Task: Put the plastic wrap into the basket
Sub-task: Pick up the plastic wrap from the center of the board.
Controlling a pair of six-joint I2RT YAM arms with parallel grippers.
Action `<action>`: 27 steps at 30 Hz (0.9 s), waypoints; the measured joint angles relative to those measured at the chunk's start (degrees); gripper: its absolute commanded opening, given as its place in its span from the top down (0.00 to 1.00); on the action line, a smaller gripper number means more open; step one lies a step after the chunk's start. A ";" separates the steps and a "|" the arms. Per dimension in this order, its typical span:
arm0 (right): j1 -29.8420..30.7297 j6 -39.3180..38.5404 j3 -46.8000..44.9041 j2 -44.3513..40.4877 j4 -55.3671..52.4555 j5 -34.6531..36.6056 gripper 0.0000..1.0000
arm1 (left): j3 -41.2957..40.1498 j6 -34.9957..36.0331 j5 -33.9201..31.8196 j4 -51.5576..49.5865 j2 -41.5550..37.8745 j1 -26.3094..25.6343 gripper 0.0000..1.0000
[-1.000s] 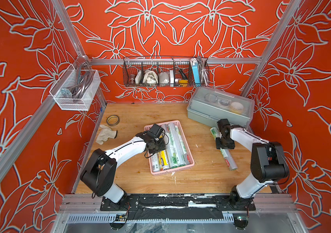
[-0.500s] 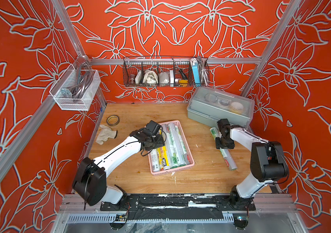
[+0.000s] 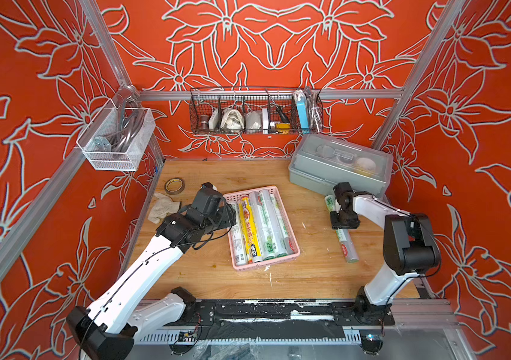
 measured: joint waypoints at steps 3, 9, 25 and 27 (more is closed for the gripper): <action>0.00 -0.31 0.33 0.26 -0.26 -0.39 0.47 | 0.00 0.39 -0.15 -0.66 -1.22 0.37 0.29; 0.00 -0.37 1.38 1.88 -0.94 -0.79 0.40 | 0.00 0.85 -0.11 -1.29 -2.86 0.57 0.28; 0.83 0.11 1.57 2.43 -1.09 -2.29 0.65 | -0.11 0.92 -0.07 -1.57 -4.24 1.62 0.28; 1.70 0.94 1.55 1.77 -1.73 -3.30 0.65 | -0.17 0.92 -0.02 -1.60 -4.26 1.62 0.29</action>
